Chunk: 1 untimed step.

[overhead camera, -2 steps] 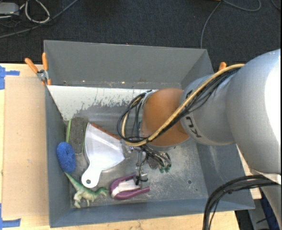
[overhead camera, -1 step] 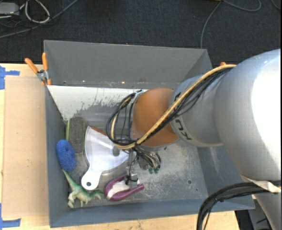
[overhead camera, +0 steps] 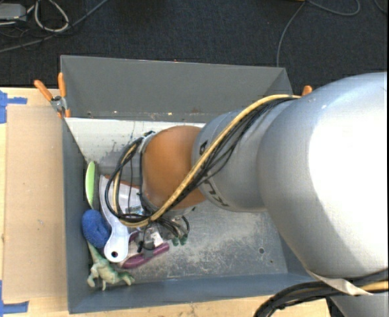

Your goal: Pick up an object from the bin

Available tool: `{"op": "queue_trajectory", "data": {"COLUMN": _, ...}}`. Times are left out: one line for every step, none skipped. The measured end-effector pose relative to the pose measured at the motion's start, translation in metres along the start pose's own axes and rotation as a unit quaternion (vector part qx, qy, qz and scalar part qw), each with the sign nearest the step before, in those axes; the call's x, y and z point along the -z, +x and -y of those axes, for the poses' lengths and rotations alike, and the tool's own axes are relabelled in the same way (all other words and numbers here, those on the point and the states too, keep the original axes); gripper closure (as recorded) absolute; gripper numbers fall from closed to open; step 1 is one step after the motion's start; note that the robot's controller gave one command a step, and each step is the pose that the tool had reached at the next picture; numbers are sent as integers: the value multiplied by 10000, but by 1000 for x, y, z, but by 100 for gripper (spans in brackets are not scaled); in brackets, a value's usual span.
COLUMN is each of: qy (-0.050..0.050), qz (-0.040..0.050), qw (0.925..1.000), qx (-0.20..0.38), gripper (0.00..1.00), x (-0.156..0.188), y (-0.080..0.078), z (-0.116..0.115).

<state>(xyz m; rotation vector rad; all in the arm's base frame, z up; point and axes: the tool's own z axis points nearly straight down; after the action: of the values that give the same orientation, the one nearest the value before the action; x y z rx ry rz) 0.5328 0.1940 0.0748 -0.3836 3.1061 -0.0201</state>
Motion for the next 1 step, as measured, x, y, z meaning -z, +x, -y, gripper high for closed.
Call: {"op": "queue_trajectory", "data": {"qy": 1, "qz": 0, "qw": 10000, "qx": 4, "gripper": 100, "x": 0, "y": 0, "z": 0}}
